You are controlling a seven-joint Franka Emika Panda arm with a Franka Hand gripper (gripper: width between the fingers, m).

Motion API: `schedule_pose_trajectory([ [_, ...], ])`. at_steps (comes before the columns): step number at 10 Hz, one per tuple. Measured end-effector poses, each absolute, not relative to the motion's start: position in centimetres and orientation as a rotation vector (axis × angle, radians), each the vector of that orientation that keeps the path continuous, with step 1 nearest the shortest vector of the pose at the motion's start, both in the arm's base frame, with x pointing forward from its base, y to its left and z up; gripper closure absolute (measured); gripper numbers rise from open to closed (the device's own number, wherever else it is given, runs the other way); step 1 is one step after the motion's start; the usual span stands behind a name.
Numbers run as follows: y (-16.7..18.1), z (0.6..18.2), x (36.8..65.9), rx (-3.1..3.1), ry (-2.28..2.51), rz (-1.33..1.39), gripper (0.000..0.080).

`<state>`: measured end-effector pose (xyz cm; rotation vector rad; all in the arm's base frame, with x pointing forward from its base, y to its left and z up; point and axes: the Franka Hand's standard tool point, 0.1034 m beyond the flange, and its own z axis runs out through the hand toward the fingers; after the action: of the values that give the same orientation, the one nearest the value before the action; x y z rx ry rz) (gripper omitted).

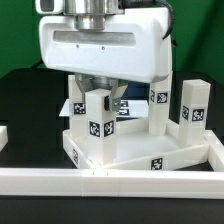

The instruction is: Assemble desk

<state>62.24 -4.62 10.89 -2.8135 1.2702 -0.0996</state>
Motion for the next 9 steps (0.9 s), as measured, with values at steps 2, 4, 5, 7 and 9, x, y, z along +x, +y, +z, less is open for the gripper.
schedule_pose_trajectory([
  [2,-4.45,10.90,62.32,-2.710,1.471,-0.086,0.0509],
  [4,-4.40,10.90,62.32,-2.641,1.585,-0.082,0.0509],
  [5,-4.19,10.84,62.31,-2.591,1.664,-0.077,0.0408],
  [7,-4.14,10.83,62.31,-2.636,1.595,-0.080,0.0270],
  [9,-3.97,10.82,62.31,-2.728,1.446,-0.085,0.0187],
])
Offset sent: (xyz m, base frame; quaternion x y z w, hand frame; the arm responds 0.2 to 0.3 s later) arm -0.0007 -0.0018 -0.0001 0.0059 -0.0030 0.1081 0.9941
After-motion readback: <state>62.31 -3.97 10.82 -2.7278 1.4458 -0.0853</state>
